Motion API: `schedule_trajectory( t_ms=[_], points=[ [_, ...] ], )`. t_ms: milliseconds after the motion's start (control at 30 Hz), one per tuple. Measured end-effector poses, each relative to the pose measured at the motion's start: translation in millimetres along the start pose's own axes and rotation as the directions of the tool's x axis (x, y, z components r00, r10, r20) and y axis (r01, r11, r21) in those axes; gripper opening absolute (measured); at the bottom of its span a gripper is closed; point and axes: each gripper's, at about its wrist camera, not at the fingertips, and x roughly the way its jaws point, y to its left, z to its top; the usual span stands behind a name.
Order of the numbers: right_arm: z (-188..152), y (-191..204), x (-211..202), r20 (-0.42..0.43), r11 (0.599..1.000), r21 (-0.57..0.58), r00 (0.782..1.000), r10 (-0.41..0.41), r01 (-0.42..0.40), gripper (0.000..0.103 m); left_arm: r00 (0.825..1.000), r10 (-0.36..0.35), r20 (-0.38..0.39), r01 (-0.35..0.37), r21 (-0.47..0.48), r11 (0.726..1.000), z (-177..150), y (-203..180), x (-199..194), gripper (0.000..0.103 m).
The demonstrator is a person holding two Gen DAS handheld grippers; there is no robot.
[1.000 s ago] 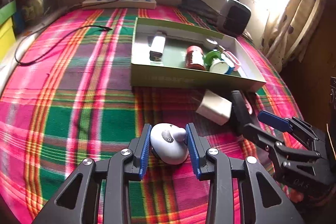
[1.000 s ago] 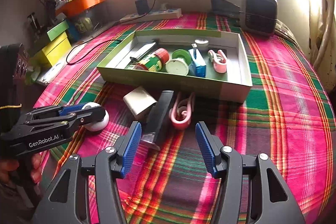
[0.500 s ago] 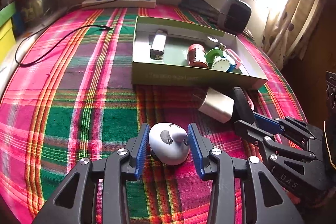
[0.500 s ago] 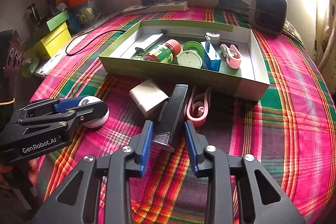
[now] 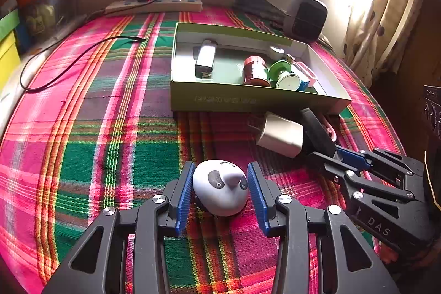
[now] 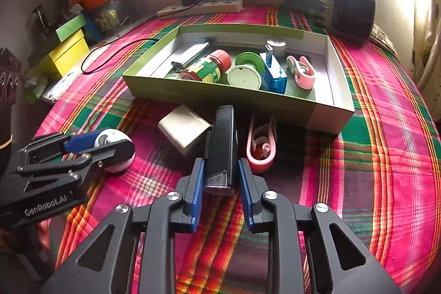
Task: Organize rigid objects
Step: 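Close the right gripper on the black stapler while the left gripper holds the mouse, then lift the mouse in the left gripper and the stapler in the right gripper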
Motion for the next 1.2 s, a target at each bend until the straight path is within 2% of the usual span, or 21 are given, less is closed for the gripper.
schedule_trajectory(
  t_ms=[367,667,900,1200],
  points=[
    [-18,2,-14,-0.019,1.000,-0.009,1.000,0.007,-0.007,0.025,1.000,0.005,0.003,-0.005,0.003,1.000,-1,0,0,0.038],
    [-9,6,-5,-0.013,0.999,-0.029,1.000,-0.017,0.017,0.030,1.000,0.022,-0.004,-0.022,0.028,0.999,-3,-1,-2,0.040],
    [-6,3,-3,-0.002,1.000,-0.013,1.000,-0.017,0.017,0.032,1.000,-0.022,-0.005,0.021,-0.031,0.999,-3,8,-4,0.040],
    [-8,0,-4,0.008,1.000,-0.001,1.000,0.000,0.000,0.031,1.000,-0.012,-0.001,0.012,-0.034,0.999,-5,5,-6,0.039]
  ],
)
